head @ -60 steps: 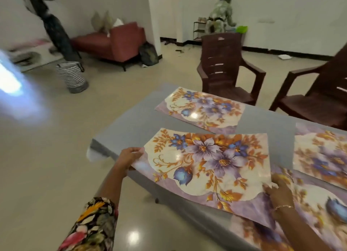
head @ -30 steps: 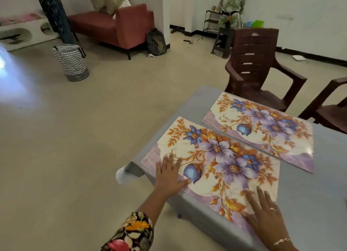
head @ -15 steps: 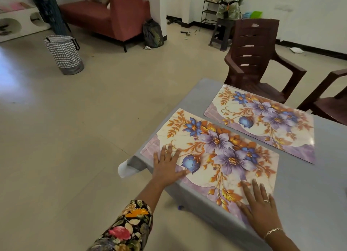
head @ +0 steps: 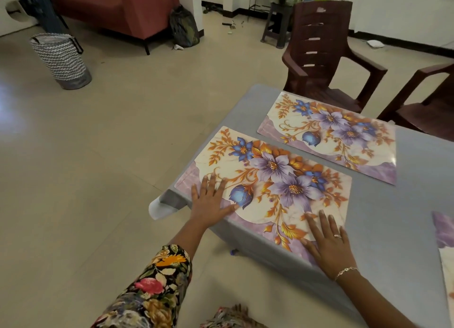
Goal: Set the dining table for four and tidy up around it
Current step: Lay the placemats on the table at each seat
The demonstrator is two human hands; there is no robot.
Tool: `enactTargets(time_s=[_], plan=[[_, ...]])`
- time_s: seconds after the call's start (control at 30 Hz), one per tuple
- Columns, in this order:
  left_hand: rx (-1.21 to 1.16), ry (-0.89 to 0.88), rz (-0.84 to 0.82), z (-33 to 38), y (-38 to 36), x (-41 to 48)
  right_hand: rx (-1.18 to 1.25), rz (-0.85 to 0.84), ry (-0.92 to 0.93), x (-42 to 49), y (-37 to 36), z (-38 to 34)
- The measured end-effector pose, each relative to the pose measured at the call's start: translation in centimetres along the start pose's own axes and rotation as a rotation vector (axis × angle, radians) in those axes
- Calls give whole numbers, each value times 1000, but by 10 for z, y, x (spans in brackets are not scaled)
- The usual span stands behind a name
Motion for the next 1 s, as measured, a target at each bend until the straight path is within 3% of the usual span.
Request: enactTargets(time_s=[0.5, 1.0], plan=[[48, 10, -50, 4, 3, -6, 19, 19, 2, 3, -9, 10], [99, 30, -46, 7, 2, -3, 94, 148, 60, 7, -20, 18]])
Point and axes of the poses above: each hand's wrist, its own x-axis towards the middle knuckle, its own y-axis out of the back of the hand, z = x × y, the point moved 1 cm from there along x, towards the middle knuckle, and after that the axes turned 10 degrees about -y, right-handed, at the moved point
